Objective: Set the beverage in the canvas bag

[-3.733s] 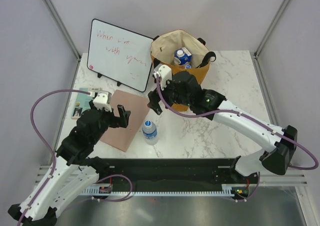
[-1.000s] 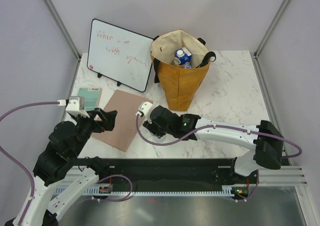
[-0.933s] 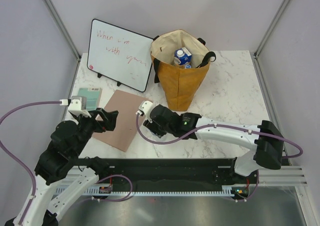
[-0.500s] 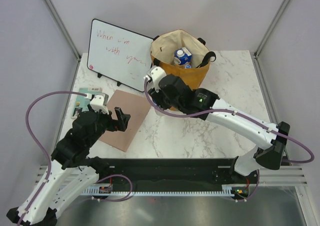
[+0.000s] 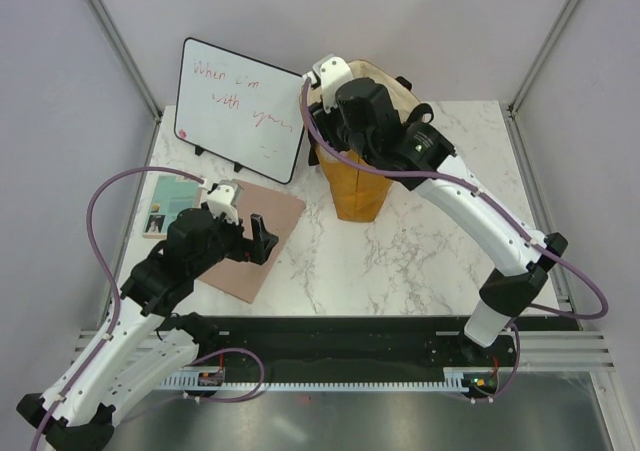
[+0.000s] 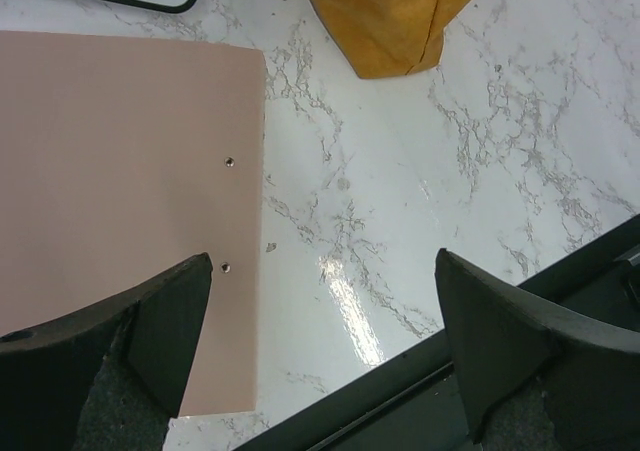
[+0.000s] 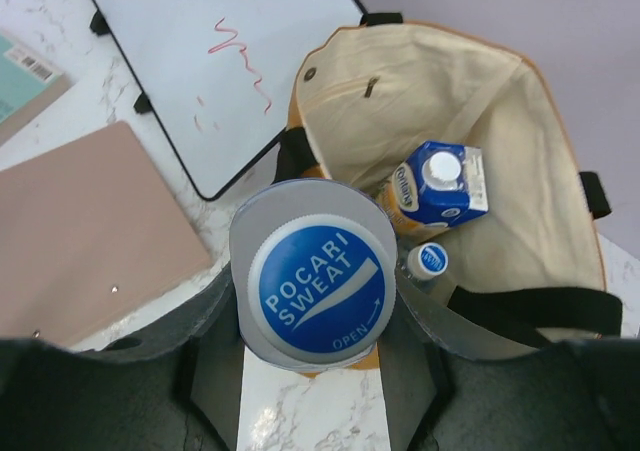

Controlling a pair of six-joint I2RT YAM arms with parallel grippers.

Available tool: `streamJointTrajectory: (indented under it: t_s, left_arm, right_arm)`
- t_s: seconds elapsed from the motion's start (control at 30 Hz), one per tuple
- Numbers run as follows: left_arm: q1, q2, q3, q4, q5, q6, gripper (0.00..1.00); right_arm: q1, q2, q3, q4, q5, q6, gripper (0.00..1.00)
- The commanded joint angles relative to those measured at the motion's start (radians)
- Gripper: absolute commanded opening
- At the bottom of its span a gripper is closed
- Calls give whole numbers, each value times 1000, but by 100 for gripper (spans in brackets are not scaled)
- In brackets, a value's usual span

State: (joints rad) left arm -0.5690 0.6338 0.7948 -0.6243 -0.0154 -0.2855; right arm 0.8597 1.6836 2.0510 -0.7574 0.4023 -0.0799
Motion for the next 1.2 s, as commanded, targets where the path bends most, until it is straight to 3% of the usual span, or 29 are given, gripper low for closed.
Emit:
streamJointTrajectory:
  t_s: [0.0,0.17,0.77,1.17]
  left_arm:
    - [-2,-5,-8,52,43,39,100]
    - [-2,-6,-9,54,46,43,100]
    - [-2,-8,-12,57,46,43,100]
    - [-2,-5,-14,60,43,45,100]
  right_arm:
    - [-66,27,188,144,52,-61,0]
    - [-119,60,264,151,12,-51,0]
    - [-211,33,169,409,21,-84,0]
    - [-284,76,146,449,17,-104,0]
